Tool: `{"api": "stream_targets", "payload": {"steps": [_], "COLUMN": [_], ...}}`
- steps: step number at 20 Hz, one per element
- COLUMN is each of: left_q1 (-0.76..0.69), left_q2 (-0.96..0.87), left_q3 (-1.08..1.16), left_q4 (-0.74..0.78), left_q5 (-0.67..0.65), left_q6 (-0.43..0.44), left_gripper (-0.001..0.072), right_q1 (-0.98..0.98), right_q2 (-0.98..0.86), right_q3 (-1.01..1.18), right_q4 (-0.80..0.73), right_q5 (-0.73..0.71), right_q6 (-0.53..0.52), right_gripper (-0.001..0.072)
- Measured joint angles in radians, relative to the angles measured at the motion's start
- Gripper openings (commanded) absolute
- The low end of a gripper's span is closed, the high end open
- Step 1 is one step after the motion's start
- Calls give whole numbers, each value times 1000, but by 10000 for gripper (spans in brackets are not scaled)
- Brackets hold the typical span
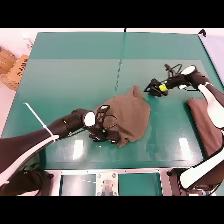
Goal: Fold the shirts.
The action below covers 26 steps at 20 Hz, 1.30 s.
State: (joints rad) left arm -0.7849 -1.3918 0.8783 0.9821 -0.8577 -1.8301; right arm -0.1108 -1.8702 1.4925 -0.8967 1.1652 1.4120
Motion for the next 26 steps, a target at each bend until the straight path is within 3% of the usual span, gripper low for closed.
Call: {"api": "stream_targets", "payload": {"steps": [1,2,3,4,7,11,15,18,22,26], "left_q1": [-2,-3,-4,-5,10,92,260,402,525,586], "left_q2": [-3,-8,-8,-9,-10,13,91,123,134,135], "left_q3": [-6,-11,-14,-15,1,86,211,297,341,352], "left_q4": [-16,-26,-35,-44,-34,138,338,404,435,441], "left_q5": [36,68,86,102,56,-181,-383,-485,-539,-481], "left_q6": [0,2,7,19,44,69,103,201,335,415], "left_gripper": [288,71,26,26,25,25,25,25,25,25], "right_q1": [19,40,56,71,95,53,-44,-112,-169,-184], "right_q2": [-21,-38,-51,-62,-77,-43,114,288,548,752], "right_q3": [14,26,34,37,56,81,68,-39,-300,-556], "right_q4": [11,14,11,6,4,-48,-153,-224,-280,-320], "right_q5": [2,8,7,5,13,62,141,180,188,147], "right_q6": [-1,-1,-1,-1,0,1,49,90,135,176], "right_gripper": [399,313,147,14,12,11,10,10,11,12]}}
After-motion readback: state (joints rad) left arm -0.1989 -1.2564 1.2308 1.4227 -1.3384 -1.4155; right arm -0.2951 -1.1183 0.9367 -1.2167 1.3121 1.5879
